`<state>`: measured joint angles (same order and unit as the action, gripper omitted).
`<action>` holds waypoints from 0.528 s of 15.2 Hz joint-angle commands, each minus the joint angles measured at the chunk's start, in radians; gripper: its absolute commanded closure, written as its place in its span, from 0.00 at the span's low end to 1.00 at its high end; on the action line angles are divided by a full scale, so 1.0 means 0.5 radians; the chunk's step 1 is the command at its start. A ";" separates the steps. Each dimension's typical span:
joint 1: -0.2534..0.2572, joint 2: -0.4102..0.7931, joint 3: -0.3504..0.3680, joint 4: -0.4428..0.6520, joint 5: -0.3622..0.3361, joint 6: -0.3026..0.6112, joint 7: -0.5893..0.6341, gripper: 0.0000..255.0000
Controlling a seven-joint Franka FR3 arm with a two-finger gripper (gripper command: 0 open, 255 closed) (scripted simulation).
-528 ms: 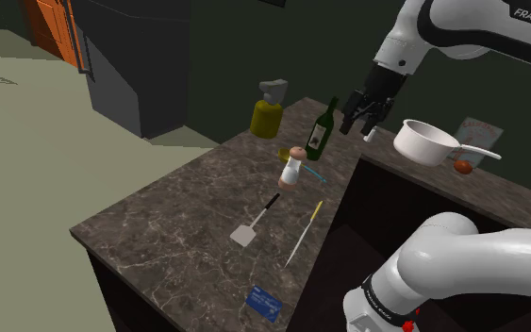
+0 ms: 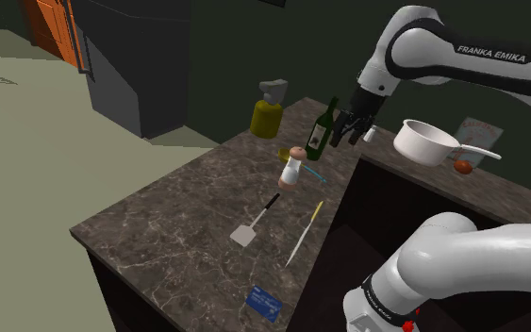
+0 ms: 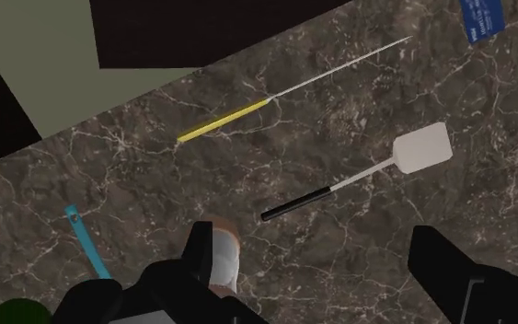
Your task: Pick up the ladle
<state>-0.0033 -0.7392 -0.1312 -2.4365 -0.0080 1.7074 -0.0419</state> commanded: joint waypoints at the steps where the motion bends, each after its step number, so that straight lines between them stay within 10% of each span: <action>1: -0.003 0.080 -0.046 -0.035 -0.052 0.133 -0.092 0.00; 8: -0.006 0.435 -0.202 -0.117 -0.192 0.627 -0.382 0.00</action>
<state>-0.0048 -0.5509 -0.2178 -2.4937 -0.0928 1.9830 -0.2070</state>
